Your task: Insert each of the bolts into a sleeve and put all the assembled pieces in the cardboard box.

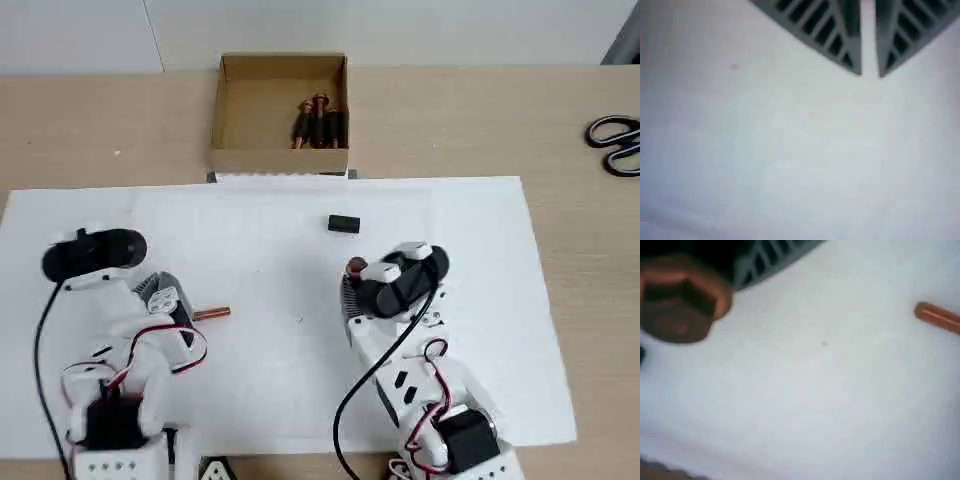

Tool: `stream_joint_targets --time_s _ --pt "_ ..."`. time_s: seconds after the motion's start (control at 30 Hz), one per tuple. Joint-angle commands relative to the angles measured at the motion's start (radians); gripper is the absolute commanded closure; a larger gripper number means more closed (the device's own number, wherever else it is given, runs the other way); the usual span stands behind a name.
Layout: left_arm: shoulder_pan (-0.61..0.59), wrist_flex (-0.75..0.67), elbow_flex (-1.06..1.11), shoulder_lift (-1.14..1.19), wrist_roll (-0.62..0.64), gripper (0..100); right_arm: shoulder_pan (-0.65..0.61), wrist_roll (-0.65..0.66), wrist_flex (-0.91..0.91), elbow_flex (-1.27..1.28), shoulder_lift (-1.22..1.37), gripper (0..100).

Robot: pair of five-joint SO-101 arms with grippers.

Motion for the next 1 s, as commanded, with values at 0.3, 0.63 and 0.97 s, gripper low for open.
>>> stream_joint_targets --time_s 0.3,0.63,0.97 --pt "-0.005 -0.269 0.266 -0.008 -0.296 99 0.101 0.000 -0.168 -0.077 0.077 99.5" --pt "-0.005 -0.275 0.268 -0.008 -0.299 99 0.099 -0.006 -0.392 -0.598 0.862 99.5" --pt "-0.006 -0.275 0.268 -0.008 -0.292 99 0.094 -0.002 -0.407 -1.335 1.646 99.5"
